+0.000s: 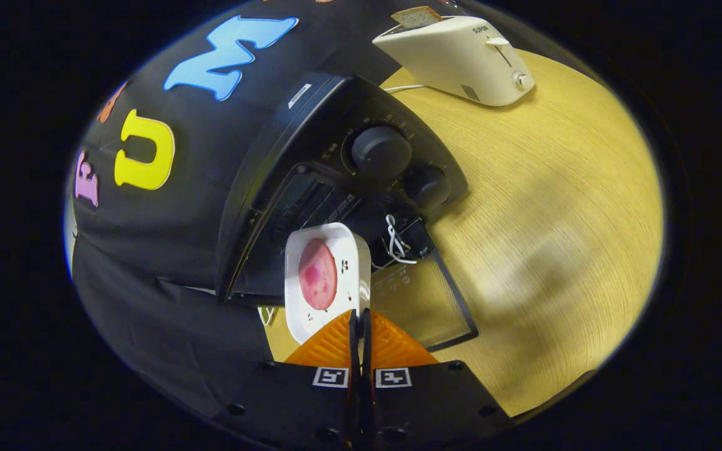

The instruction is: Open the toaster oven, put the food inside, and close the toaster oven door.

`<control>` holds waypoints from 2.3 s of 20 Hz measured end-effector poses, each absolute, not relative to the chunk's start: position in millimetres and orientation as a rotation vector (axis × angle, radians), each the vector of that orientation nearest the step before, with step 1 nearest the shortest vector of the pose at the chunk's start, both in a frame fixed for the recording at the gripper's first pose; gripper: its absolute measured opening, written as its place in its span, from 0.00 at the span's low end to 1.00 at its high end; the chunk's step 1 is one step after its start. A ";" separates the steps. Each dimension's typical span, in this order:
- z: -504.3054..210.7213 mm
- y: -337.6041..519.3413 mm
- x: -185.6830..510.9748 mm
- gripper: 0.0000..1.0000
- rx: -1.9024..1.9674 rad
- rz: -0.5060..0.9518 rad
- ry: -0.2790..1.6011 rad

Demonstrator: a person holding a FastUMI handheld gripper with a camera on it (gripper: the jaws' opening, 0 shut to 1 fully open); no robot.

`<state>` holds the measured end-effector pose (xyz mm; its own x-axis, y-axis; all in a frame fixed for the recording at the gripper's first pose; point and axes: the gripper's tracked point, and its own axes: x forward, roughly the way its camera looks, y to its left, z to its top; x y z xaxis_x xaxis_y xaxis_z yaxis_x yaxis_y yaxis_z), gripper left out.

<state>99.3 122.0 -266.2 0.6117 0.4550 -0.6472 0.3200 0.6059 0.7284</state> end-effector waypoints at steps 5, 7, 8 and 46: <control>-272.9 129.4 139.5 0.02 1.046 0.038 0.880; -271.8 136.4 153.3 0.02 1.105 0.019 0.840; -269.9 140.6 159.6 0.02 1.133 0.010 0.809; -219.8 187.1 64.0 0.98 0.856 0.155 0.704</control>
<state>64.0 187.1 -219.8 0.7663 0.3953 -0.5064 0.1468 0.6597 0.7371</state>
